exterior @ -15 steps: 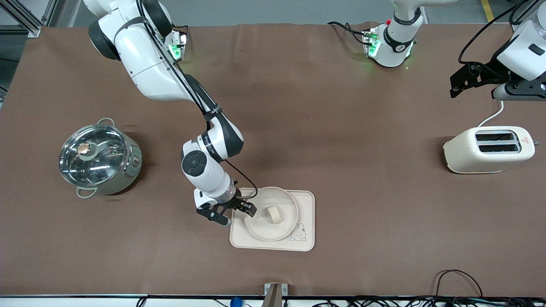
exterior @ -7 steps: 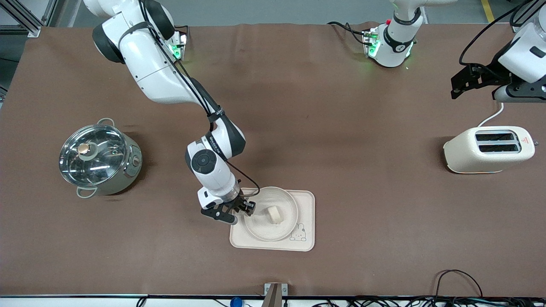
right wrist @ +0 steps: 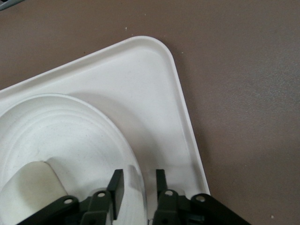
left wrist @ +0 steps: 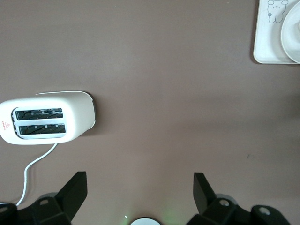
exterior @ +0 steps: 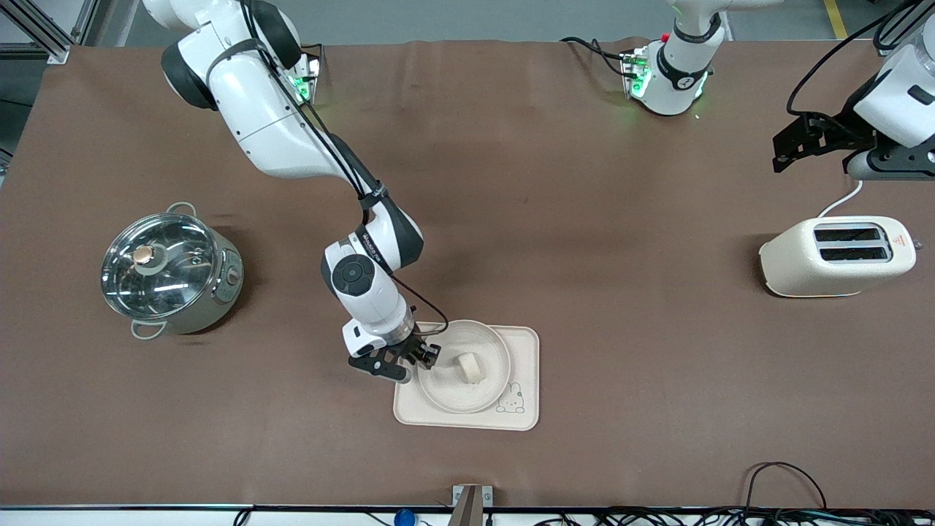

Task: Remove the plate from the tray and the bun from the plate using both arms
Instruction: 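Close the right gripper on the plate rim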

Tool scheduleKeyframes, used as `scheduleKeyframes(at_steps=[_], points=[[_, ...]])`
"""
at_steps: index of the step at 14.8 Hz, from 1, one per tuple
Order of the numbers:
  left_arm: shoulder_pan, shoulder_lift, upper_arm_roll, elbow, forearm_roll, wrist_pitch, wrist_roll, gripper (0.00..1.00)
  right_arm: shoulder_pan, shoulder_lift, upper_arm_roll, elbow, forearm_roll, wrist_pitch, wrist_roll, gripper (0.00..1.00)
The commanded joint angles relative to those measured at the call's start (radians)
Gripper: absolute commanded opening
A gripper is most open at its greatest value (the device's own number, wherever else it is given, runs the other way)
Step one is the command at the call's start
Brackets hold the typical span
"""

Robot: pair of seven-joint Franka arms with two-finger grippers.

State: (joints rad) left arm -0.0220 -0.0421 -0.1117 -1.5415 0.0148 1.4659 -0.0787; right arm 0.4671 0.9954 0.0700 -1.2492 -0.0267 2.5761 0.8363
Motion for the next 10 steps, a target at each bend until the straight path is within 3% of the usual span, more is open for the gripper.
scheduleKeyframes(at_steps=[1,10], points=[[0.004,0.011,0.000,0.032,-0.010,-0.016,0.017,1.00,0.007,0.009,-0.009,0.013,-0.024,0.007,0.009,0.25],[-0.001,0.008,-0.009,0.038,-0.013,-0.016,0.004,1.00,0.008,0.011,-0.009,0.007,-0.033,0.038,0.009,0.01]])
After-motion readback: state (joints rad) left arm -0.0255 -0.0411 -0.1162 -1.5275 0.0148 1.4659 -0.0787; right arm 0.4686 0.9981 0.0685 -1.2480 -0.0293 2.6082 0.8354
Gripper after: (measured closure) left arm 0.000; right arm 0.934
